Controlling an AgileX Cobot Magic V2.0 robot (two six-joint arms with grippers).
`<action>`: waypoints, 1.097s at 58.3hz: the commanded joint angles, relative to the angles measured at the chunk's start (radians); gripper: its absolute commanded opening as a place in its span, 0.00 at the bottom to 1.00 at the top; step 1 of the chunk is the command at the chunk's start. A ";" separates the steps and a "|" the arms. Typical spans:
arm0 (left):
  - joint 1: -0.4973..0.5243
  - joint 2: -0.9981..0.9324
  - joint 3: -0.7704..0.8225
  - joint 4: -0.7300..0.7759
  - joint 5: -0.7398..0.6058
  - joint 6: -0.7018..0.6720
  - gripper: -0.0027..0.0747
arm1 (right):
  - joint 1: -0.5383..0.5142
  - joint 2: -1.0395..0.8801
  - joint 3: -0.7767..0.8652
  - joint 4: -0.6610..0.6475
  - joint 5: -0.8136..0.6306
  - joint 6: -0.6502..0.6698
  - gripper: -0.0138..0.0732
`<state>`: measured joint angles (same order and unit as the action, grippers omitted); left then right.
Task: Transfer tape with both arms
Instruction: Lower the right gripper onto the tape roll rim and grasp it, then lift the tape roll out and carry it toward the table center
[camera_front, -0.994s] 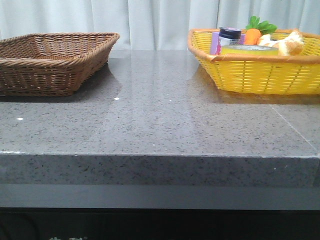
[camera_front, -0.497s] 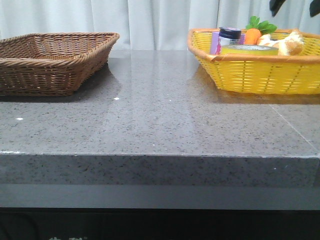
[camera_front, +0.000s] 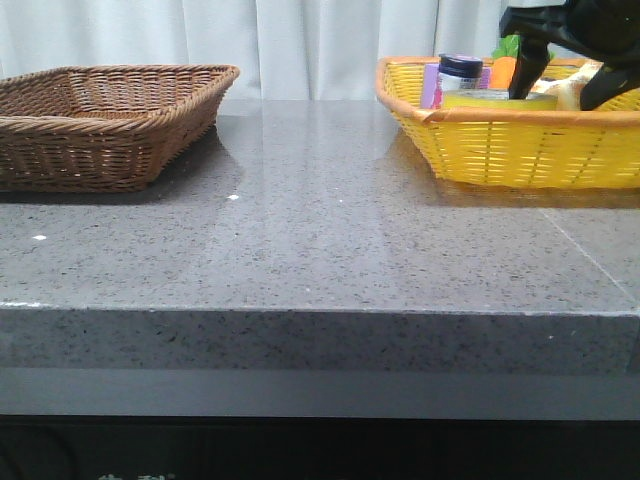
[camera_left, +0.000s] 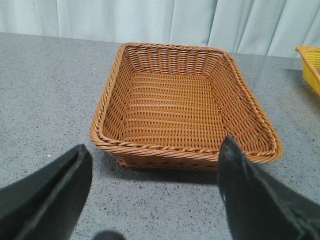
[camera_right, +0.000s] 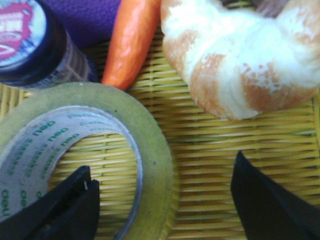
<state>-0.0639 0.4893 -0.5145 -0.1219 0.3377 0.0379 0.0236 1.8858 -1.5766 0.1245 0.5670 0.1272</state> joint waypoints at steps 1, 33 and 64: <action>0.001 0.009 -0.036 -0.010 -0.072 -0.011 0.70 | -0.005 -0.046 -0.037 0.004 -0.056 0.002 0.76; 0.001 0.009 -0.036 -0.010 -0.072 -0.011 0.70 | -0.005 -0.074 -0.037 0.022 -0.062 0.002 0.26; 0.001 0.009 -0.036 -0.010 -0.069 -0.011 0.70 | 0.056 -0.370 0.005 0.022 -0.071 -0.025 0.26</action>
<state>-0.0639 0.4893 -0.5145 -0.1219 0.3391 0.0379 0.0480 1.6285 -1.5639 0.1334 0.5858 0.1280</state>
